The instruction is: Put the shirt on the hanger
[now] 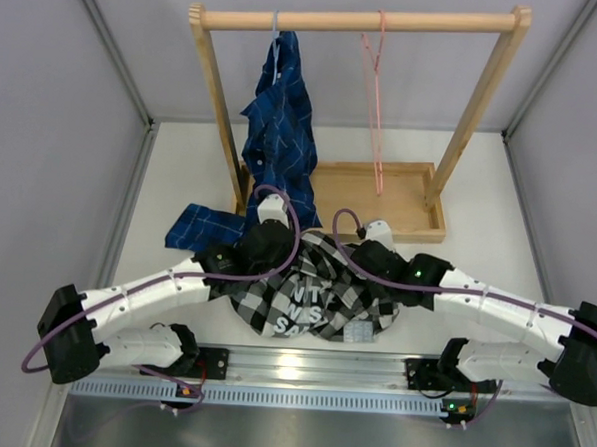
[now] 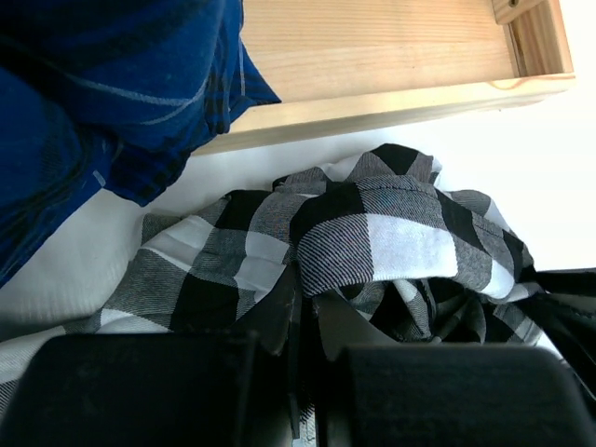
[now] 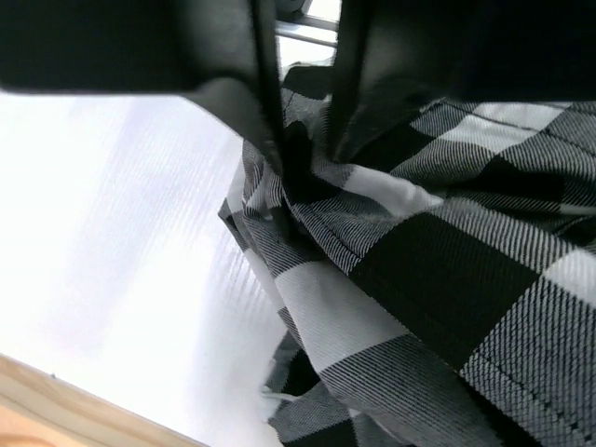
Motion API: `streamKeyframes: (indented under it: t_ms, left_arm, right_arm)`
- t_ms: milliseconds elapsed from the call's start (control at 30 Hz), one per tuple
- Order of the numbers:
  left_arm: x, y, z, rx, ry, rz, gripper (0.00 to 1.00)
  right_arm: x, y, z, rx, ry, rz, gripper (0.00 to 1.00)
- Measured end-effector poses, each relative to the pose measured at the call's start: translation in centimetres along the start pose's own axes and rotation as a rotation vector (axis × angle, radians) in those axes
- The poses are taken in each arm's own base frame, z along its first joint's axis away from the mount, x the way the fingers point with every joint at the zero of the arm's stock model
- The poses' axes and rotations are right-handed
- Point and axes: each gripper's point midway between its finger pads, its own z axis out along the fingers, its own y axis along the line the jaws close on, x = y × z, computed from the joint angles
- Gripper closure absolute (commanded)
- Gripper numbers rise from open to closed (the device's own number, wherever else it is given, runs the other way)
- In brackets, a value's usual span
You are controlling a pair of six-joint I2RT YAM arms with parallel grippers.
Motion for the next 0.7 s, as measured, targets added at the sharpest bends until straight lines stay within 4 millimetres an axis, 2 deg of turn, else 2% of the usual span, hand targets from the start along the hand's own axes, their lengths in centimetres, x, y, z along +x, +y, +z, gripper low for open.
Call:
streamKeyframes:
  t_ms: [100, 233, 333, 433, 500, 567, 600, 633, 700]
  left_arm:
    - [0.3, 0.0, 0.1, 0.000, 0.011, -0.005, 1.00]
    - [0.8, -0.1, 0.3, 0.007, 0.032, -0.001, 1.00]
    - [0.9, -0.3, 0.3, 0.014, 0.040, 0.000, 1.00]
    - [1.2, -0.7, 0.1, 0.039, 0.060, 0.006, 1.00]
    - [1.4, -1.2, -0.1, 0.072, 0.077, 0.014, 1.00]
    - [1.1, -2.1, -0.7, 0.126, 0.078, 0.015, 1.00]
    - [0.8, -2.6, -1.1, 0.157, 0.066, 0.008, 0.98]
    - [0.3, -3.0, -1.5, 0.186, 0.050, 0.002, 0.93]
    - [-0.3, -3.6, -2.3, 0.235, 0.022, 0.005, 0.84]
  right_arm:
    - [0.3, -0.2, 0.5, 0.045, 0.007, -0.006, 0.90]
    - [0.3, -0.2, 0.5, 0.067, 0.006, -0.025, 0.97]
    - [-1.6, 0.0, -0.9, 0.050, -0.037, -0.010, 1.00]
    - [-5.5, 0.3, -4.2, -0.019, -0.147, 0.033, 1.00]
    - [-8.5, 0.3, -7.6, -0.100, -0.255, 0.079, 1.00]
    - [-10.8, -0.5, -11.3, -0.167, -0.368, 0.130, 1.00]
    - [-11.3, -0.9, -12.4, -0.186, -0.406, 0.149, 1.00]
    - [-11.4, -1.5, -13.4, -0.200, -0.435, 0.166, 1.00]
    - [-11.2, -2.8, -14.2, -0.207, -0.464, 0.203, 1.00]
